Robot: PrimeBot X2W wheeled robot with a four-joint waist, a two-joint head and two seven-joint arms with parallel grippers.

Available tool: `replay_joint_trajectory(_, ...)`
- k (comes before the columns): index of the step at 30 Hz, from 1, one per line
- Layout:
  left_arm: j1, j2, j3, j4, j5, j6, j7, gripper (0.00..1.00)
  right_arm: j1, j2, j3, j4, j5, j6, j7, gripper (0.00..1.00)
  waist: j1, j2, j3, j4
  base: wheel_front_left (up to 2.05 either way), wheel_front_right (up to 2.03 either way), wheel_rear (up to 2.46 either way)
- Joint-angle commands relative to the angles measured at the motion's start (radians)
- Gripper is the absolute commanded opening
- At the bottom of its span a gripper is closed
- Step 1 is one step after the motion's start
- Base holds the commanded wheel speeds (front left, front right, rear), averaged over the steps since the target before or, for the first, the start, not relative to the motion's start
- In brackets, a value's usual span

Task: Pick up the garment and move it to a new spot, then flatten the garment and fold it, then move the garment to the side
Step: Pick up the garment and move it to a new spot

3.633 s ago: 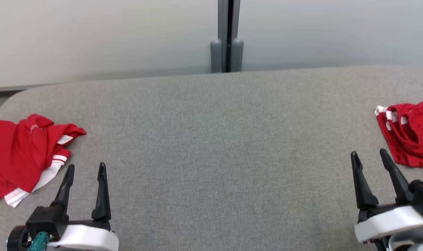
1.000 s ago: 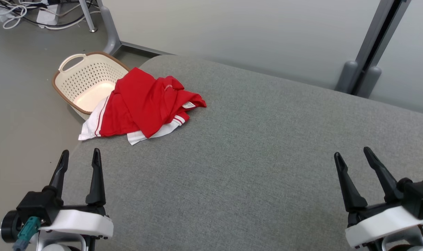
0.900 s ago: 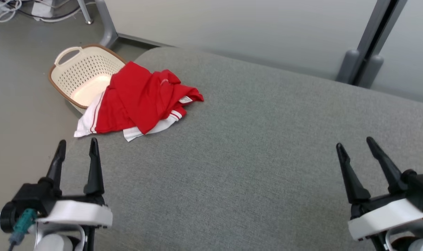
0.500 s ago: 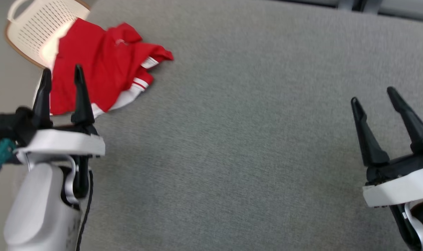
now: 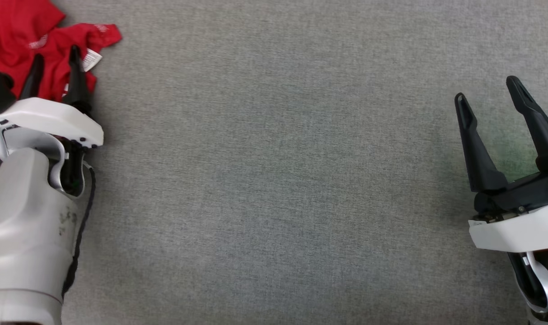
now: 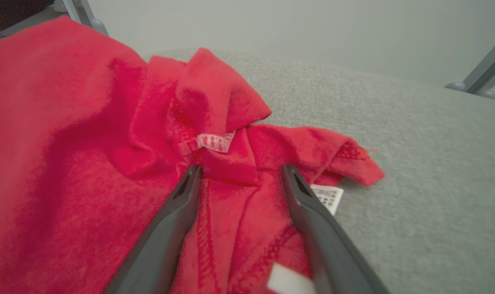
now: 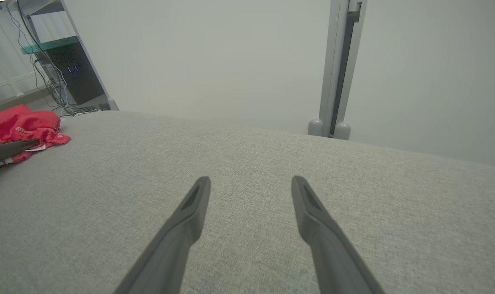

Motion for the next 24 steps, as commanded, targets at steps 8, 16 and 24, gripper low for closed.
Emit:
replay_joint_trajectory(8,-0.117,0.020,-0.014,0.220,-0.012,-0.035,-0.003,0.00,-0.022,0.010,-0.009,0.029,-0.001,0.000,-0.039,1.00,0.0000,0.0000,0.009,-0.031,0.00,0.00,0.00)
replay_joint_trajectory(16,-0.024,0.042,0.084,-0.021,0.041,0.001,-0.018,0.00,0.009,0.028,-0.018,0.073,0.008,0.000,-0.074,1.00,0.0000,0.0000,-0.074,-0.029,0.00,0.00,0.00)
replay_joint_trajectory(24,0.234,-0.012,0.196,-0.409,0.159,0.016,-0.019,0.00,0.060,0.058,-0.001,0.140,0.028,0.000,-0.109,1.00,0.0000,0.0000,-0.238,-0.043,0.00,0.00,0.00)
